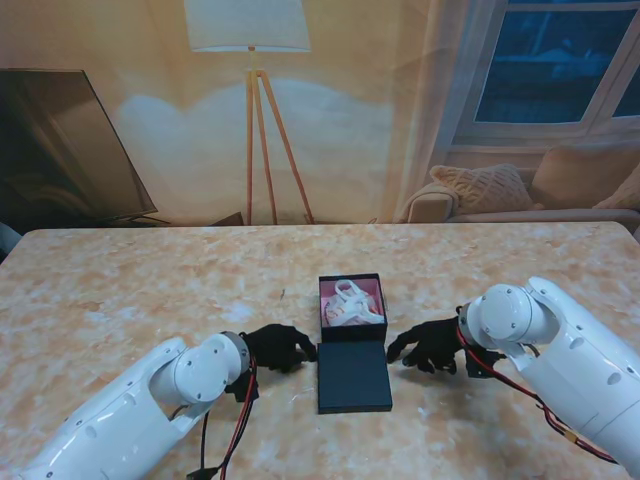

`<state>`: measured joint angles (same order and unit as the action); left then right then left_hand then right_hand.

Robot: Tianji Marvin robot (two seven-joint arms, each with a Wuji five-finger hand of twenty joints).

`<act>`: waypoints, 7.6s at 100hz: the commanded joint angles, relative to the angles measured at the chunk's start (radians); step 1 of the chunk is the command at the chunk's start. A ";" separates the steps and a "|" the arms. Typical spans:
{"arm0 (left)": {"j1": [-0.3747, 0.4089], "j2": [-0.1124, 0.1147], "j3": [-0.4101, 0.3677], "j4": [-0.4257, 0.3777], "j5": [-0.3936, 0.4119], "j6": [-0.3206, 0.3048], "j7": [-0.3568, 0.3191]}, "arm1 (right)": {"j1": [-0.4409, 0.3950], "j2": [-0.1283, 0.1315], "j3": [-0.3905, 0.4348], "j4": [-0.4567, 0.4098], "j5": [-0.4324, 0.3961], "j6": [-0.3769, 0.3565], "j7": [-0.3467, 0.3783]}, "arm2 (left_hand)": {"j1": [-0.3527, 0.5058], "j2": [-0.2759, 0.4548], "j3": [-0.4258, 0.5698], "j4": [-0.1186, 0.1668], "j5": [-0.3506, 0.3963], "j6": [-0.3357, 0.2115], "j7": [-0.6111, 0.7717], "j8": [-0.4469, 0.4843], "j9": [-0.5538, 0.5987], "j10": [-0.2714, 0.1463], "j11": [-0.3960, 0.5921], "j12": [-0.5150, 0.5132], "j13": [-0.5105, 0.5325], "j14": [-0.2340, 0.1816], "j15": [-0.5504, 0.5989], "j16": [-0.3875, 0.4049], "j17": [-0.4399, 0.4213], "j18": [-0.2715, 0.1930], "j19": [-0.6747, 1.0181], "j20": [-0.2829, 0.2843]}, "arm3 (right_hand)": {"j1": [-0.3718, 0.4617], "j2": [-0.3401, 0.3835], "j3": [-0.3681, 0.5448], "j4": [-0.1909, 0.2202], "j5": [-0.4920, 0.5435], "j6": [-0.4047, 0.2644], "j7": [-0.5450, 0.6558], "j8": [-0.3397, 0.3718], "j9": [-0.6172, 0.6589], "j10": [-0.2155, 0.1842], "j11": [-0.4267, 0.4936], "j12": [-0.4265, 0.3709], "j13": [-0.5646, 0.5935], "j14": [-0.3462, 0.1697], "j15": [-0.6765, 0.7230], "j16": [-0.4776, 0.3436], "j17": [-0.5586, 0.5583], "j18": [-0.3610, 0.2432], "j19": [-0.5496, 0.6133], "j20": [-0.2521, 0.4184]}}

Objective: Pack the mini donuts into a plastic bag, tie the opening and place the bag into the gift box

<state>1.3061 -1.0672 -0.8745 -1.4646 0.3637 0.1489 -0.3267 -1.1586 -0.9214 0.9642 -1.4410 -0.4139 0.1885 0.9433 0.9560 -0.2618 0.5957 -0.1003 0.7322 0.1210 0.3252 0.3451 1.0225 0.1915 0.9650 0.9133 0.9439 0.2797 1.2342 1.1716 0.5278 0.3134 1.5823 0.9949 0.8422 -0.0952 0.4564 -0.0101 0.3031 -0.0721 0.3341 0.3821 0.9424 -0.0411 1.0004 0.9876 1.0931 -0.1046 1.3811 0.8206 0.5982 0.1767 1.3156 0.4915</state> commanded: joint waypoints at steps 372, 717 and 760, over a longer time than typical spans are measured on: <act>0.047 0.028 0.022 -0.025 0.048 -0.190 -0.069 | -0.056 -0.004 -0.014 -0.041 -0.033 -0.167 -0.027 | -0.079 -0.049 0.038 -0.030 0.001 -0.010 -0.057 0.018 -0.504 -0.176 -0.673 -0.659 -0.561 -0.092 -1.033 -0.721 -0.424 -0.111 -0.832 -0.460 | 0.173 0.044 -0.124 -0.049 0.122 0.056 -0.029 0.028 -0.565 -0.064 -0.844 -0.852 -0.450 0.171 -1.135 -0.395 -0.307 0.033 -0.309 -0.003; 0.135 0.022 -0.075 -0.184 -0.004 -0.273 -0.034 | -0.218 0.000 0.210 -0.184 0.001 -0.333 -0.024 | -0.084 -0.095 0.092 -0.058 0.041 0.029 -0.043 0.028 -0.454 -0.120 -0.645 -0.642 -0.493 -0.075 -0.965 -0.687 -0.376 -0.168 -0.772 -0.559 | 0.115 0.017 -0.017 -0.054 0.175 0.045 0.001 0.023 -0.476 -0.044 -0.839 -0.829 -0.368 0.165 -1.015 -0.348 -0.272 0.045 -0.286 -0.020; 0.150 0.029 -0.094 -0.230 -0.001 -0.252 -0.063 | -0.247 0.002 0.254 -0.226 -0.001 -0.348 -0.016 | -0.085 -0.095 0.088 -0.059 0.046 0.036 -0.046 0.029 -0.451 -0.110 -0.645 -0.642 -0.491 -0.069 -0.960 -0.684 -0.374 -0.157 -0.760 -0.567 | 0.116 0.018 -0.020 -0.055 0.178 0.043 0.001 0.024 -0.463 -0.038 -0.840 -0.824 -0.357 0.164 -1.006 -0.344 -0.263 0.045 -0.281 -0.021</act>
<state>1.4509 -1.0212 -0.9780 -1.6621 0.3691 -0.0965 -0.3713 -1.3950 -0.9009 1.2266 -1.6351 -0.4276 -0.1478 0.9165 0.8855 -0.3384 0.6569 -0.1456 0.8106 0.3447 0.3641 0.4027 0.5874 0.2918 0.3678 0.2984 0.4367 0.2154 0.2512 0.4726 0.1491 0.1624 0.8060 0.4471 0.9665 -0.0744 0.4283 -0.0713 0.5471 0.1885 0.4475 0.4347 0.4739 0.0623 0.1966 0.1711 0.7077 0.0630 0.3601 0.4763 0.3275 0.2192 1.0095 0.4693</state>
